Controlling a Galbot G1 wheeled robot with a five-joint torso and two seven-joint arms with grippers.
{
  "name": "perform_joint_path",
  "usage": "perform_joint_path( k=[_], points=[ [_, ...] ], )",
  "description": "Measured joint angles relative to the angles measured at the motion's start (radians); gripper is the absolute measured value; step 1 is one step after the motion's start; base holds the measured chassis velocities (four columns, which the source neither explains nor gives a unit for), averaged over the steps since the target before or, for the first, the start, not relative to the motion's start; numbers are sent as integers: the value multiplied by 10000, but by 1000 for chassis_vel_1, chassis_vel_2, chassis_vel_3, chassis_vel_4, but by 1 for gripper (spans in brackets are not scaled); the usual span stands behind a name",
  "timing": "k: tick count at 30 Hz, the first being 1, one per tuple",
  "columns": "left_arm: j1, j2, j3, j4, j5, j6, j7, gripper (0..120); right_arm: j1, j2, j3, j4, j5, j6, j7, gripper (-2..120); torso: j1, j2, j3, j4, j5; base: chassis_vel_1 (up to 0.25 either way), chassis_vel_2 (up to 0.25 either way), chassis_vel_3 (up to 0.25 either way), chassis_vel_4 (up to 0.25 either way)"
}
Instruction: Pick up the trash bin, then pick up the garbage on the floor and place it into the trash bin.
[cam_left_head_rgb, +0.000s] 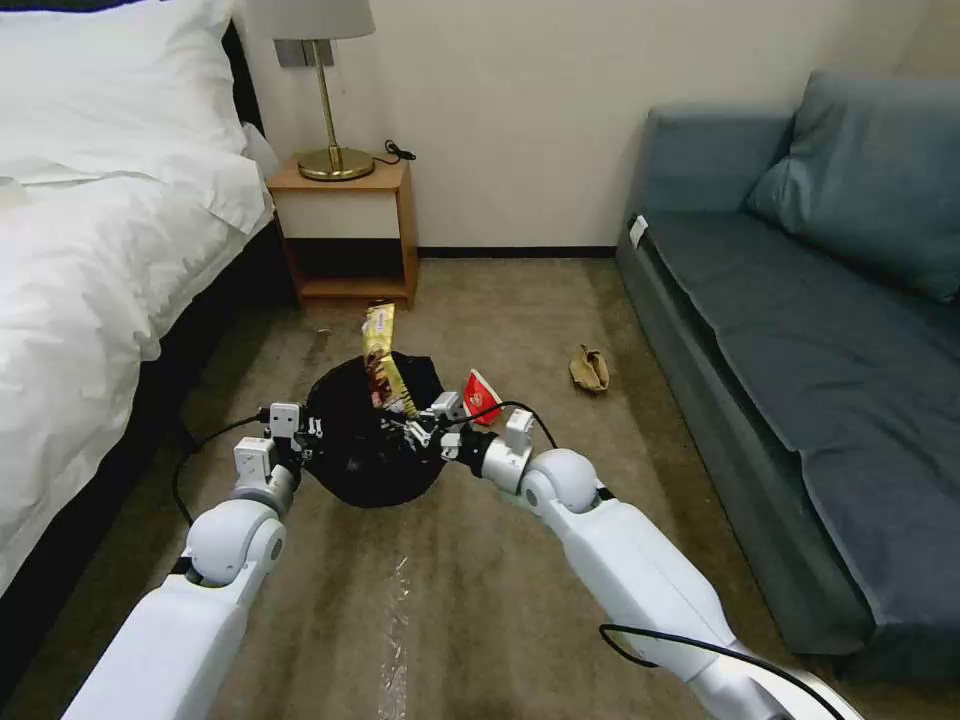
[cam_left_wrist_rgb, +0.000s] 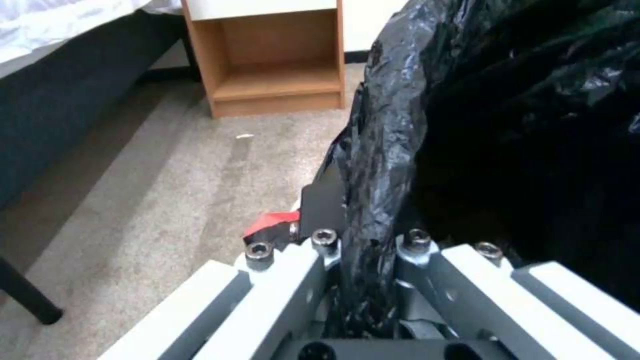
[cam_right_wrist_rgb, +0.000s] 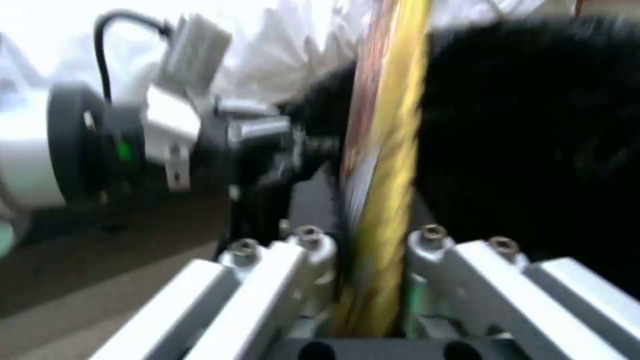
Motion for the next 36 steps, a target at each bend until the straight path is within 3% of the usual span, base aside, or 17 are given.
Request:
perform_joint_path(
  k=[5, 9, 11, 12, 16, 19, 22, 29, 36],
  points=[
    [-41, 4, -66, 71, -63, -1, -32, 2, -27, 50, -172, -141, -93, 75, -44, 36, 0, 0, -1, -1, 0, 0, 0, 0, 0],
    [-34, 4, -93, 76, -66, -1, -34, 2, -25, 50, -175, -171, -128, 96, -77, 45, 0, 0, -1, 0, 2, 0, 0, 0, 0],
    [-19, 29, -144, 115, -84, -8, -27, 2, -17, -19, -109, -102, -146, 107, -91, 58, 0, 0, 0, -1, 1, 0, 0, 0, 0],
    [-19, 29, -144, 115, -84, -8, -27, 2, -17, -19, -109, -102, -146, 107, -91, 58, 0, 0, 0, -1, 1, 0, 0, 0, 0],
    [-34, 69, -188, 150, -106, -17, -25, 2, 33, -123, 140, 121, -141, 107, -50, 70, 0, 1, -1, 0, 1, 0, 0, 0, 0],
    [-61, 109, -243, 156, -151, -22, -16, 2, 113, -334, 674, 265, -81, 120, 267, 88, 0, 0, -1, -1, 2, 0, 0, 0, 0],
    [-77, 112, -291, 169, -186, -56, -172, 2, 126, -505, 984, 203, -2, 84, 492, 96, 0, 0, -1, -1, 2, 0, 0, 0, 0],
    [-337, -61, -292, 59, -436, -75, -1193, 2, 366, -841, 1808, -1341, 173, 129, 1739, 100, 0, 0, -1, -3, 4, 0, 0, 0, 0],
    [-485, 75, -109, -97, -448, 61, -1273, 2, 646, -1075, 2166, -2838, 0, 211, 1876, 100, 1, 0, -1, -3, 5, 0, 0, 0, 0]
  ],
)
